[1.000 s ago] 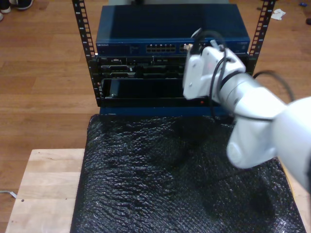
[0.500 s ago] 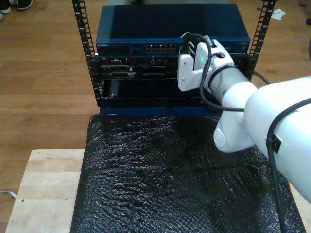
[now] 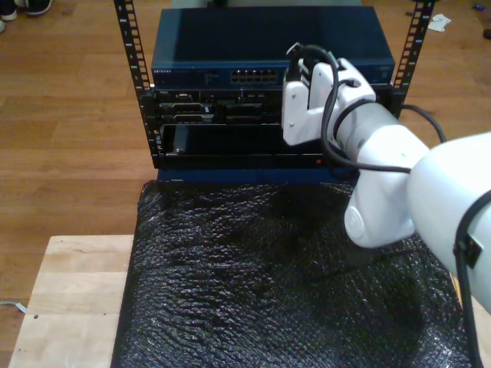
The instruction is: Grab the cable and plug it in
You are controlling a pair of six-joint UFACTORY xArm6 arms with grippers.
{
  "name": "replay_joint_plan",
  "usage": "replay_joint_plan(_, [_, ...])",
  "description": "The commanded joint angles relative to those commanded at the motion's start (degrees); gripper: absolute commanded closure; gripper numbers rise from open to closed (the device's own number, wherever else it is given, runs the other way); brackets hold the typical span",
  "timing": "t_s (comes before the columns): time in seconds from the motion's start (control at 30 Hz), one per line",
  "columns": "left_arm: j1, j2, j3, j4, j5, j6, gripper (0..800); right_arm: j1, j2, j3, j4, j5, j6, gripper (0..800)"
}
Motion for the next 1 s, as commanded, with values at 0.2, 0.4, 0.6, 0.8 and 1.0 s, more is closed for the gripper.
replay_joint_plan(0.2, [0.0,0.0,0.0,0.0,0.0,0.0,1,-0.1,-1.8,1.8,-0.1,2.2,0.1,800])
replay_joint_plan(0.4, [0.0,0.0,0.0,0.0,0.0,0.0,1,-0.1,-1.8,3.3,0.0,2.3,0.3,800])
replay_joint_plan(0.6, [0.0,0.0,0.0,0.0,0.0,0.0,1,-0.3,-3.9,5.4,-0.1,3.4,0.4,800])
replay_joint_plan(0.8, [0.0,0.0,0.0,0.0,0.0,0.0,1,-0.6,-4.7,5.5,-0.3,3.3,0.2,800])
replay_joint_plan(1.0, [0.0,0.0,0.0,0.0,0.0,0.0,1,-1.8,-2.1,2.6,-0.2,3.1,0.4,800])
